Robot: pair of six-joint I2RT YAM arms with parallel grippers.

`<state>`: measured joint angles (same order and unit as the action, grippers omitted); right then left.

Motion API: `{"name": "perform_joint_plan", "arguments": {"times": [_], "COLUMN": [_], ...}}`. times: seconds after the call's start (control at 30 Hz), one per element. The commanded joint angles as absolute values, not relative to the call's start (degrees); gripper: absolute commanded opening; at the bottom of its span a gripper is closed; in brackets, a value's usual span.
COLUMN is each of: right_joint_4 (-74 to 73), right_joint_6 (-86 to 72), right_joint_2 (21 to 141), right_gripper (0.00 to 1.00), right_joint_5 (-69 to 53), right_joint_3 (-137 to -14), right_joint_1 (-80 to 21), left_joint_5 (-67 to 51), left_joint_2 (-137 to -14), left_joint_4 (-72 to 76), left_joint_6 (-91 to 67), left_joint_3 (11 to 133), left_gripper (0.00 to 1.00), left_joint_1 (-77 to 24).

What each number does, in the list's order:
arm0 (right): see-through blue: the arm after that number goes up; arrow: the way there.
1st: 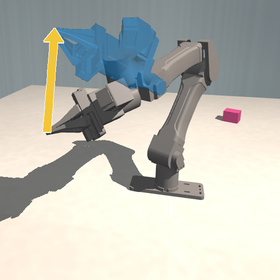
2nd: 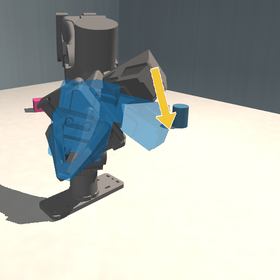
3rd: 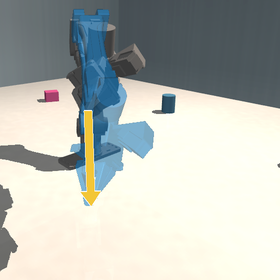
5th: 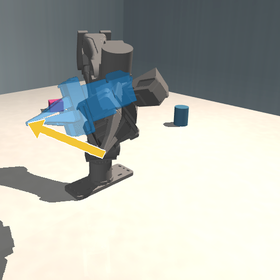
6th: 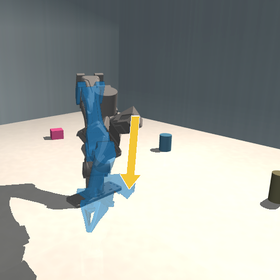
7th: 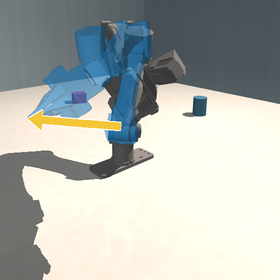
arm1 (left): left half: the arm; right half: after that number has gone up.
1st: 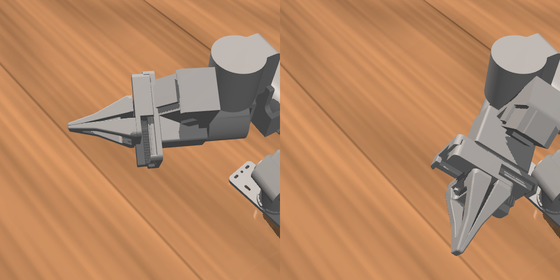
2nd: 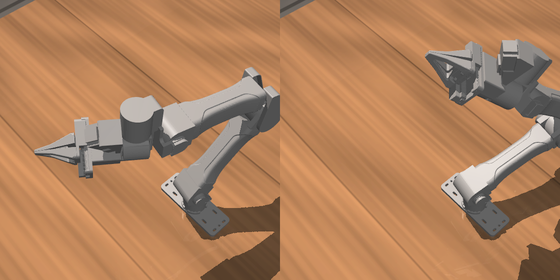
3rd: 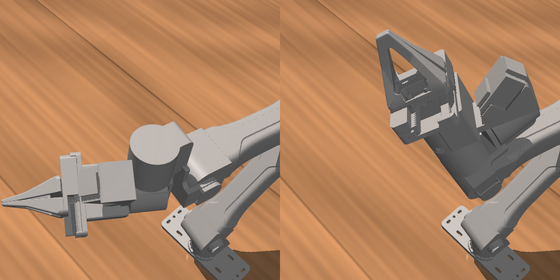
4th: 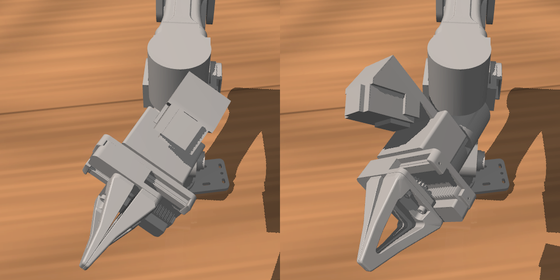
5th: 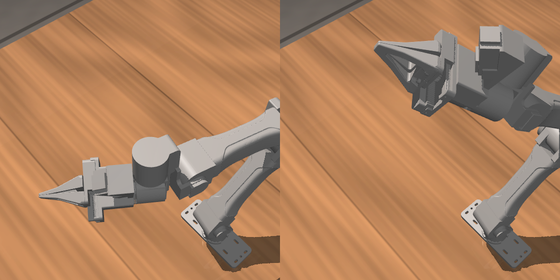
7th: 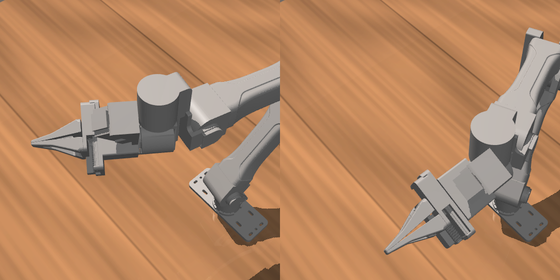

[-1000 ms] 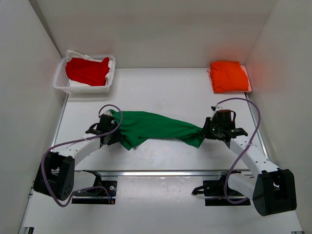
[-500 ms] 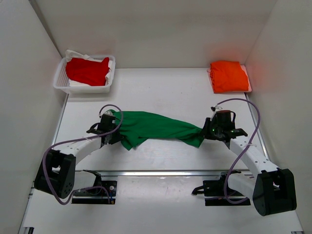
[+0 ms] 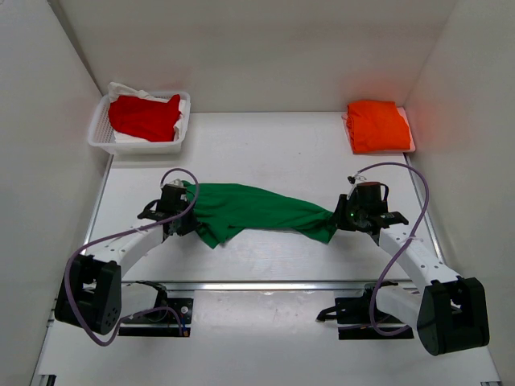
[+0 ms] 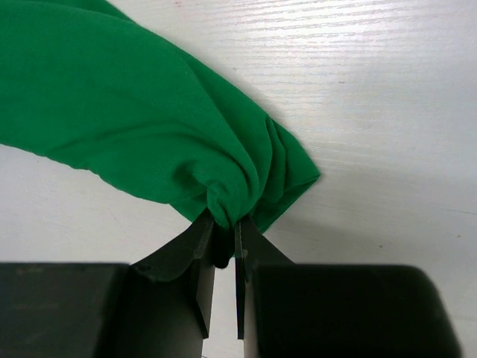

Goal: Fold and stack the t-shirts
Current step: Flatten out the tshirt

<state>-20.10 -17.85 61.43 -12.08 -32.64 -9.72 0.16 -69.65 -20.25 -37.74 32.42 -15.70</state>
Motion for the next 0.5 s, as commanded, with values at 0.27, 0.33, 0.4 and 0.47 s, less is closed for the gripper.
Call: {"name": "perform_joint_plan", "arguments": {"times": [0.27,0.33,0.4,0.47], "right_joint_4": [-19.69,-19.17,-19.42,-20.12], "right_joint_6": [-14.07,-14.32,-13.63,-13.10], "right_joint_2": [58.37,55.83,54.68,53.09], "right_gripper": [0.00,0.00,0.00,0.00], "right_joint_5": [-17.65,-18.80,-19.69,-20.12], "right_joint_3": [-35.07,-36.03,-38.31,-40.42], "right_joint_1": [-4.49,-3.00,-1.85,-1.93], "left_joint_5": [-1.49,-3.68,-4.13,-2.82], "left_joint_2": [-55.56,-54.15,-54.40,-53.79], "left_joint_4": [-20.04,-21.79,-23.28,-23.64], "left_joint_6": [-37.09,-36.65,-35.95,-35.95], "left_joint_3": [42.79,49.45,54.90,60.88], "left_gripper": [0.00,0.00,0.00,0.00], "left_joint_1": [-12.84,-9.68,-8.53,-8.96]}}
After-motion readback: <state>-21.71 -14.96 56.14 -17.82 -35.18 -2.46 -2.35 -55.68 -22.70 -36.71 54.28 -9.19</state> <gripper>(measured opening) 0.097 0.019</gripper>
